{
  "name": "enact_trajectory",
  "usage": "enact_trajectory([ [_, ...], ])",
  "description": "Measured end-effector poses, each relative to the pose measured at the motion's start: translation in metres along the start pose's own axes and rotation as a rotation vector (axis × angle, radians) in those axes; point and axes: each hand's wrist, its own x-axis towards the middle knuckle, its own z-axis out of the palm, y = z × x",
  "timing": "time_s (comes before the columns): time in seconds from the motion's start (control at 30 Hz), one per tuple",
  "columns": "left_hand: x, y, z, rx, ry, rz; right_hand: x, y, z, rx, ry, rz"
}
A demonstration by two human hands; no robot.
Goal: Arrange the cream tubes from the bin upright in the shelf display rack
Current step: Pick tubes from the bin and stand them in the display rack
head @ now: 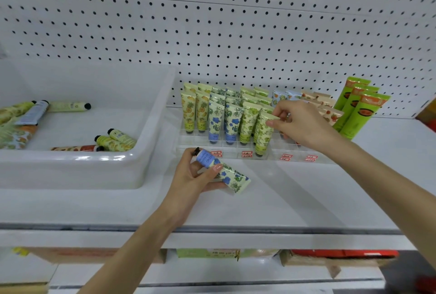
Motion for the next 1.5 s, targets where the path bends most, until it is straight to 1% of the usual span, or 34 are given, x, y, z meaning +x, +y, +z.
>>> enact_trajectory([
  [0.53,0.001,0.000,-0.001,-0.006,0.004,-0.023,0.005,0.000,0.001,-0.005,-0.002,0.024],
  [0.87,0.002,0.003,-0.002,-0.113,0.086,0.012,0.001,0.001,-0.002,0.058,-0.005,0.072],
  [0.93,0.002,0.004,-0.003,-0.127,0.097,0.012,-0.004,-0.001,-0.007,0.093,0.023,0.084],
  [1.0,0.003,0.004,-0.005,-0.142,0.101,-0.002,-0.014,-0.006,-0.011,0.056,0.147,0.056],
  [1.07,0.003,0.004,-0.006,-0.177,0.101,-0.017,-0.031,-0.018,-0.010,0.043,0.272,-0.011],
  [1.1,0.003,0.004,-0.007,-0.200,0.098,-0.021,-0.042,-0.026,-0.005,0.060,0.263,-0.042],
  [1.13,0.003,0.004,-0.008,-0.221,0.092,-0.019,-0.054,-0.034,0.004,0.084,0.194,-0.056],
  [1.2,0.002,0.004,-0.009,-0.254,0.074,-0.009,-0.072,-0.048,0.028,0.146,-0.028,-0.003],
  [1.23,0.002,0.004,-0.010,-0.263,0.072,-0.005,-0.077,-0.052,0.040,0.217,-0.103,0.046],
  [1.27,0.001,0.004,-0.009,-0.264,0.074,-0.001,-0.079,-0.055,0.050,0.338,-0.127,0.097],
  [1.3,0.000,0.004,-0.008,-0.260,0.075,0.005,-0.079,-0.057,0.058,0.484,-0.113,0.143],
  [1.37,-0.003,0.004,-0.008,-0.258,0.077,0.021,-0.079,-0.061,0.067,0.757,-0.030,0.220],
  [1.43,-0.004,0.007,-0.010,-0.231,0.093,0.033,-0.079,-0.067,0.069,0.948,0.041,0.262],
  [1.47,-0.005,0.009,-0.011,-0.155,0.109,0.054,-0.078,-0.069,0.069,1.016,0.069,0.270],
  [1.5,-0.005,0.011,-0.014,-0.024,0.128,0.091,-0.077,-0.071,0.066,1.061,0.100,0.270],
])
